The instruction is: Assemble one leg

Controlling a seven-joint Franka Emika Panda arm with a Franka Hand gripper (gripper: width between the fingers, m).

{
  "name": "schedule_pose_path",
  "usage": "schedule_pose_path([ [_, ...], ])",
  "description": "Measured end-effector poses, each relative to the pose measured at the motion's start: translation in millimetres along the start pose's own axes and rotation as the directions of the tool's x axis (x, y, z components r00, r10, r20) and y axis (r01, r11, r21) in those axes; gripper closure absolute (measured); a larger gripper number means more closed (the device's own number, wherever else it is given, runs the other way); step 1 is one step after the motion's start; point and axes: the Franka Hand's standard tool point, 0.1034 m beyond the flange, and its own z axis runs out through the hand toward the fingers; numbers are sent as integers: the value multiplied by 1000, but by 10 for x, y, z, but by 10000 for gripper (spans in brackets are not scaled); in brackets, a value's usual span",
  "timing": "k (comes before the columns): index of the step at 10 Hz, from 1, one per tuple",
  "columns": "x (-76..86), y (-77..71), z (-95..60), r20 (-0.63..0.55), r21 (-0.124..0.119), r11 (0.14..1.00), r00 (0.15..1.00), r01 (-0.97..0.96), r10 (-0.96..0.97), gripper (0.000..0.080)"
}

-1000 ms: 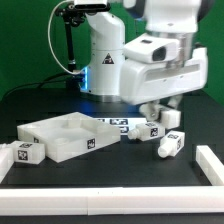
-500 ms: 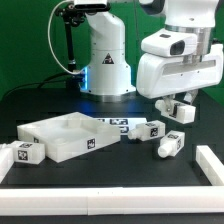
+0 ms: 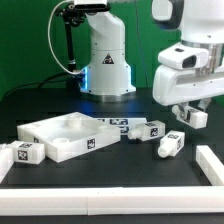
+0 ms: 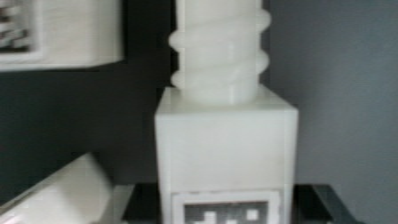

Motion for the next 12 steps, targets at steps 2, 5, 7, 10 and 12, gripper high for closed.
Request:
schedule_pose_path([
  [2, -47, -41, 145, 16, 9, 1000, 1000, 2, -2, 517],
  [5, -56, -44, 168, 17, 10, 1000, 1000, 4, -5, 508],
  [7, -56, -42, 154, 22, 8, 1000, 1000, 9, -9, 338],
  [10, 68, 288, -408, 86, -6, 1000, 996, 0, 1, 164],
  [12, 195, 474, -487, 74, 15, 999, 996, -43, 42, 152],
])
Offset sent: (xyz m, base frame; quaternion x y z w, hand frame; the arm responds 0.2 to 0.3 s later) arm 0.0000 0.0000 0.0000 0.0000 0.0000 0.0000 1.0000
